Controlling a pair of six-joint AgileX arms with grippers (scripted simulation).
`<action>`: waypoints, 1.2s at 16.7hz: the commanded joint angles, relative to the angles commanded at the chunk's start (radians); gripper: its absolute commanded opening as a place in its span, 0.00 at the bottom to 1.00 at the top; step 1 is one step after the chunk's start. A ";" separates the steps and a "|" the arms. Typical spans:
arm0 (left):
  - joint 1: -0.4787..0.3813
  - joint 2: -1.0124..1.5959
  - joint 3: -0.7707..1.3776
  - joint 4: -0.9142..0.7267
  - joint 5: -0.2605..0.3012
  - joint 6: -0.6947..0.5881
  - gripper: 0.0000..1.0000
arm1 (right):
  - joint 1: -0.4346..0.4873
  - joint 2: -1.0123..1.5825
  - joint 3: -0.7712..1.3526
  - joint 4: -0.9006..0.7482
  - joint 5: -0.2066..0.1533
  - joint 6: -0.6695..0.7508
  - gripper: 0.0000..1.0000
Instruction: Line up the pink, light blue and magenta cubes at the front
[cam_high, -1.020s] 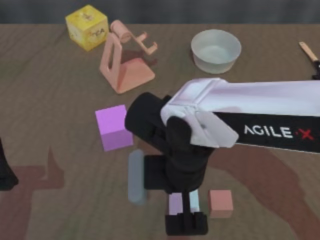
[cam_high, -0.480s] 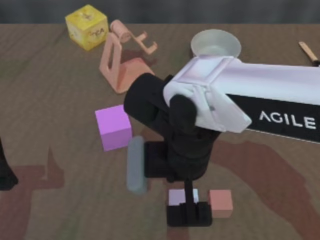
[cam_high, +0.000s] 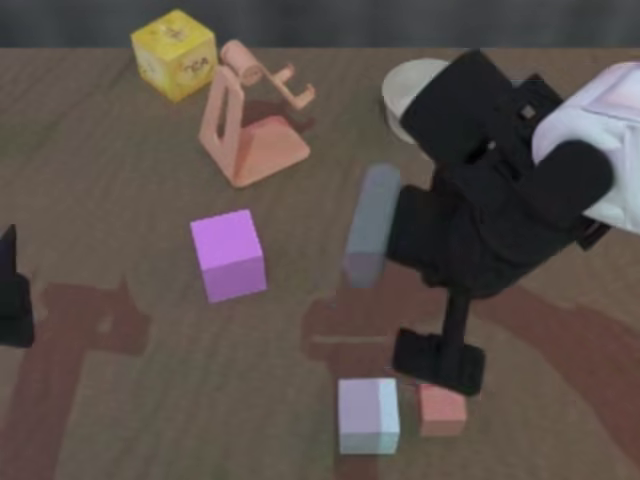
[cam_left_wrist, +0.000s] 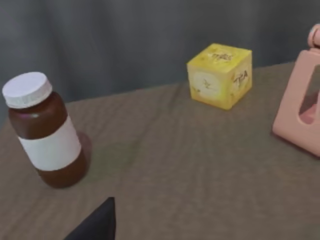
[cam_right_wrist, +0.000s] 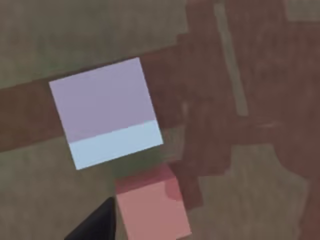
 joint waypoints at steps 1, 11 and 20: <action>-0.017 0.092 0.079 -0.050 -0.001 0.036 1.00 | -0.037 -0.081 -0.055 0.044 -0.005 0.025 1.00; -0.219 1.204 0.913 -0.631 0.002 0.435 1.00 | -0.480 -1.053 -0.790 0.538 -0.013 0.356 1.00; -0.343 1.794 1.435 -0.949 0.001 0.674 1.00 | -0.715 -1.576 -1.213 0.830 0.039 0.553 1.00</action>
